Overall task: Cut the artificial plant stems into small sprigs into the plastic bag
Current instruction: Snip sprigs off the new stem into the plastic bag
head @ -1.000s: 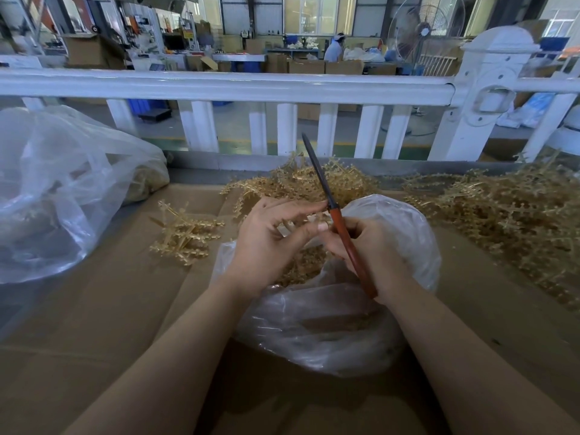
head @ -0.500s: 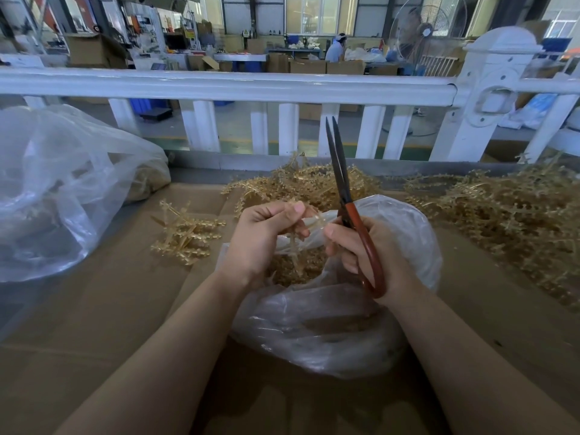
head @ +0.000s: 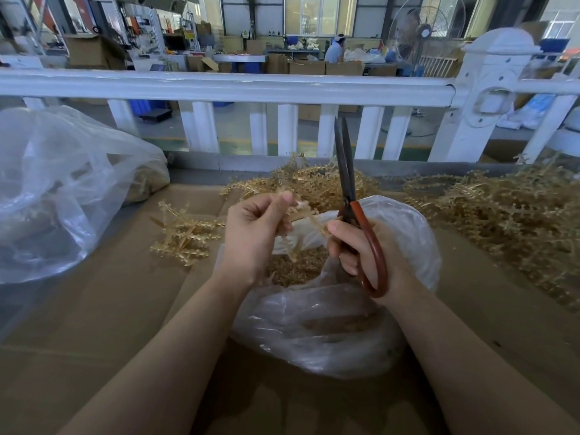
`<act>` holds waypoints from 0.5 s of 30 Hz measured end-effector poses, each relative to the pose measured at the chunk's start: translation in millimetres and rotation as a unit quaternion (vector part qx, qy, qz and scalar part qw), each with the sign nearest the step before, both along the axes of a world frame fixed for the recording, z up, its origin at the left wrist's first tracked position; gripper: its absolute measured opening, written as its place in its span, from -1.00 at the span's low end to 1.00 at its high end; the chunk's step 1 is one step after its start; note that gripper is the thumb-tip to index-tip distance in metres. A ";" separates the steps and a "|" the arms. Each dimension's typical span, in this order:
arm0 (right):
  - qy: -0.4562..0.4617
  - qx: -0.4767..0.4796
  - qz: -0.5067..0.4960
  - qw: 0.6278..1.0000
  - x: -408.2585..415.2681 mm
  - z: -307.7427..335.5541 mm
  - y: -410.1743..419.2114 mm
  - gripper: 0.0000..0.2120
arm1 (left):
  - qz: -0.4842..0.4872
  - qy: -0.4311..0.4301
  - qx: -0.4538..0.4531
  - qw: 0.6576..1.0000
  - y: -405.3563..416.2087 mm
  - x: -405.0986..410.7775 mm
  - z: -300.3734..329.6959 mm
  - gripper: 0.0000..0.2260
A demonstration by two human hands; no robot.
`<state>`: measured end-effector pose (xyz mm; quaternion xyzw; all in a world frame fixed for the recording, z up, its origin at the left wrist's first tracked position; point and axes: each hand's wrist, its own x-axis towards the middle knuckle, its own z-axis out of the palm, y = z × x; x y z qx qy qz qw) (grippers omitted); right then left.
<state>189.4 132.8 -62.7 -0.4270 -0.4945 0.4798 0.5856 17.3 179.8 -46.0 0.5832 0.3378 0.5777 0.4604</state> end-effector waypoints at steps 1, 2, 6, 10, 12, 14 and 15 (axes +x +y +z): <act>0.009 0.005 -0.012 1.000 0.4 -0.5 0.6 -0.68 | 0.042 -0.017 -0.006 0.999 2.0 -1.6 -0.2 -0.78; 0.016 0.010 -0.026 0.999 1.0 -1.0 1.2 -0.63 | 0.090 -0.036 -0.015 0.995 5.2 -4.3 -0.2 -0.78; 0.014 0.011 -0.073 0.997 2.0 -3.9 3.5 -0.86 | 0.273 -0.104 -0.069 0.954 23.7 -19.5 0.4 -0.80; -0.019 0.003 -0.139 0.990 1.4 -6.8 5.6 -0.77 | 0.353 0.009 -0.155 0.923 41.2 -34.8 -7.4 -0.59; -0.009 -0.002 -0.149 0.989 1.3 -6.3 5.3 -0.81 | 0.363 0.137 -0.230 0.893 45.6 -38.8 -8.2 -0.56; -0.007 -0.001 -0.155 0.988 1.8 -6.0 5.0 -0.84 | 0.369 0.221 -0.256 0.866 43.0 -37.6 -6.1 -0.56; -0.014 0.000 -0.159 0.987 2.2 -6.5 5.3 -0.83 | 0.380 0.247 -0.241 0.858 40.5 -35.9 -5.8 -0.55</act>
